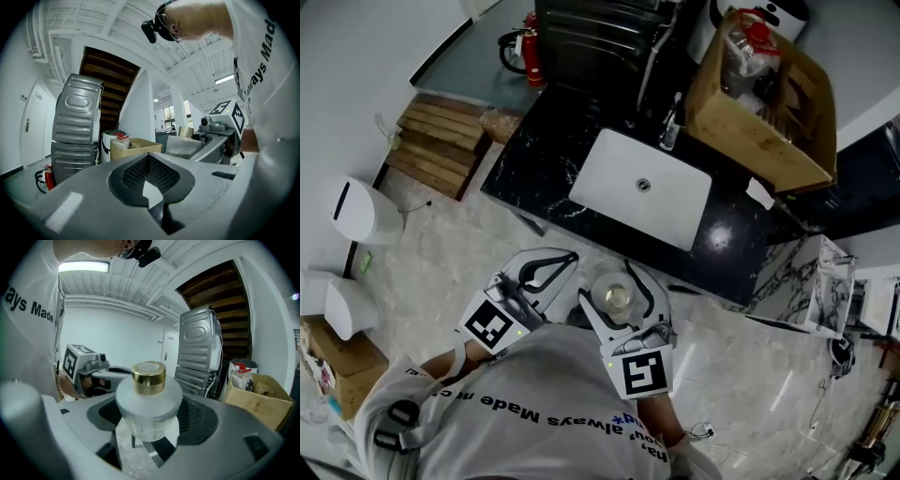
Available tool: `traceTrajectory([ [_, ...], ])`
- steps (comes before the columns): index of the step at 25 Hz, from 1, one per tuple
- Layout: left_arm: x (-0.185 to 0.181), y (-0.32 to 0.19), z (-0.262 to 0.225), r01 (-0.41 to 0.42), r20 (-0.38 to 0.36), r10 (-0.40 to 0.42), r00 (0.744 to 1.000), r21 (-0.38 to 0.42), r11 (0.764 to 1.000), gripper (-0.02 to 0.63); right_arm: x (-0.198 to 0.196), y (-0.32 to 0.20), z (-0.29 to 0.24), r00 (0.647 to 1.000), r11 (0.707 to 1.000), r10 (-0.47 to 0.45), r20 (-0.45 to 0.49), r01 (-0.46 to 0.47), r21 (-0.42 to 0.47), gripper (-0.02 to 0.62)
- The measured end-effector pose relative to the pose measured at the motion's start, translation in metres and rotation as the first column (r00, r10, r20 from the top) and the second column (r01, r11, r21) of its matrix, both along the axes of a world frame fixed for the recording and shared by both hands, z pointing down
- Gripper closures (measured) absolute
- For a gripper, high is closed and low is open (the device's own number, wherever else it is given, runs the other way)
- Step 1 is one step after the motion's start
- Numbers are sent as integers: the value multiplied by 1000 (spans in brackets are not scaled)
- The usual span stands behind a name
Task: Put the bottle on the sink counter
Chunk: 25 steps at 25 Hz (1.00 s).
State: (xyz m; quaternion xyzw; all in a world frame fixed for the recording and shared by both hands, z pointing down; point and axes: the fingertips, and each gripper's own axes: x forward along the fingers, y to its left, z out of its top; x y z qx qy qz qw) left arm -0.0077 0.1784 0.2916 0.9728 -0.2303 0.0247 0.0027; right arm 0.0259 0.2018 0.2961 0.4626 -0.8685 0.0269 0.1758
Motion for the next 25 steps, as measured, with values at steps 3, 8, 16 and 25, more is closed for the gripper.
traceTrajectory([
  [3,17,-19,2,6,1,-6,1000,7,1000,603,20,-18,3,1000,1000,4,-5,-4,-3,262],
  [8,30,-43,6,24,-2,-24,1000,-3,1000,603,36,-43,8,1000,1000,-3,-8,3,-17,262],
  [16,39,-90,15,33,11,-33,999,-20,999,603,44,-89,17,1000,999,-10,9,10,-37,262],
  [25,33,-172,22,-16,13,16,1000,-24,1000,603,36,-173,29,1000,998,31,-6,-31,-51,262],
])
